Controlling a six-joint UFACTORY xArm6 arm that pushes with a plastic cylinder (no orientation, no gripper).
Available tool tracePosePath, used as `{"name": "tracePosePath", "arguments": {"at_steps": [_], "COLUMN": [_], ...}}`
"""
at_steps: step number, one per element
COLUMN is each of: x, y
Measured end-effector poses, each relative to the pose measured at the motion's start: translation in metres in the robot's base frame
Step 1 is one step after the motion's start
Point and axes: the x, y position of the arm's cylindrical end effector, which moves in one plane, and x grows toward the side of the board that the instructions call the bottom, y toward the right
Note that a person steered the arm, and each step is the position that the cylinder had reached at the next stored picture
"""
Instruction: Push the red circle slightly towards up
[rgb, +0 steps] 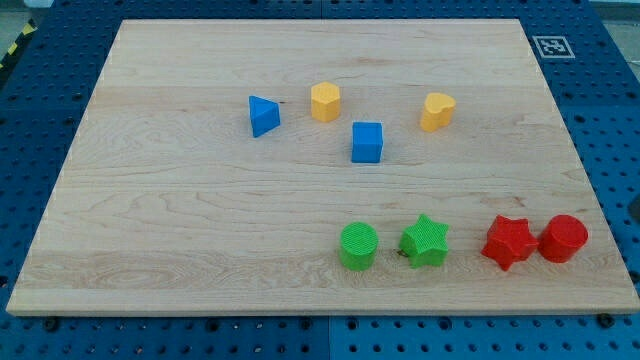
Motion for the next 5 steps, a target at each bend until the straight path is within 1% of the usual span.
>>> {"name": "tracePosePath", "arguments": {"at_steps": [1,2,5], "x": [0.0416,0.0510,0.0466], "y": [-0.0581,-0.0642,-0.0639]}}
